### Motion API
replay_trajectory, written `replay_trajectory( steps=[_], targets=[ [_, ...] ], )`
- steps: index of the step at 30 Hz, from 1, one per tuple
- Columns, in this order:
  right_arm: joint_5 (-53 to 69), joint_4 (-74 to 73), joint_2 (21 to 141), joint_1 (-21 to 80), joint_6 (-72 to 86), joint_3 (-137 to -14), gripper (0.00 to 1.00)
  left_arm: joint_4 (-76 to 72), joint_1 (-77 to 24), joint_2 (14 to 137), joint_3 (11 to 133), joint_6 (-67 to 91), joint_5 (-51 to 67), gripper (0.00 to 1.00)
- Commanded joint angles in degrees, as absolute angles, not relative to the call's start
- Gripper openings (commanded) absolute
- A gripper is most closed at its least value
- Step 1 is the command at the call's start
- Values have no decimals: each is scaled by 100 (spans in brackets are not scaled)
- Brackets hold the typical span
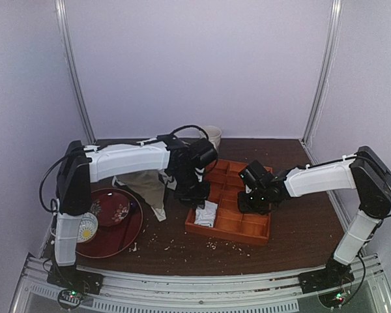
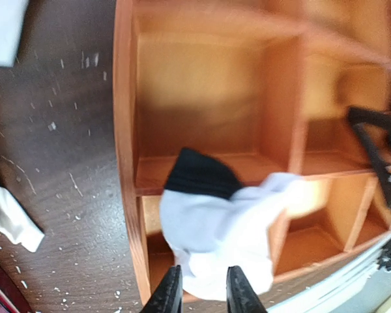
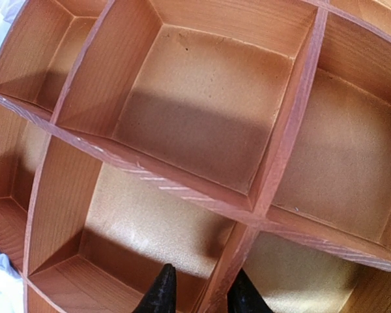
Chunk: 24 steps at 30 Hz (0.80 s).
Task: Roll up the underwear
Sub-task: Adjust the underwear in the storage box.
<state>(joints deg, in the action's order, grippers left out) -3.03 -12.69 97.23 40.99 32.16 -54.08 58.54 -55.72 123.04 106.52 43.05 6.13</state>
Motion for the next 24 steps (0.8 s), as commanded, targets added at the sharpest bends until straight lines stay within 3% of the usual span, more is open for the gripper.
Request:
replay_trajectory(
  steps=[1, 24],
  targets=[
    [-422, -1538, 9602, 4104, 3226, -5276, 24, 5711, -5582, 12007, 10872, 4171, 443, 29],
    [-439, -1566, 9562, 4104, 3234, -5278, 24, 5031, -5581, 12939, 10170, 4389, 773, 23]
  ],
)
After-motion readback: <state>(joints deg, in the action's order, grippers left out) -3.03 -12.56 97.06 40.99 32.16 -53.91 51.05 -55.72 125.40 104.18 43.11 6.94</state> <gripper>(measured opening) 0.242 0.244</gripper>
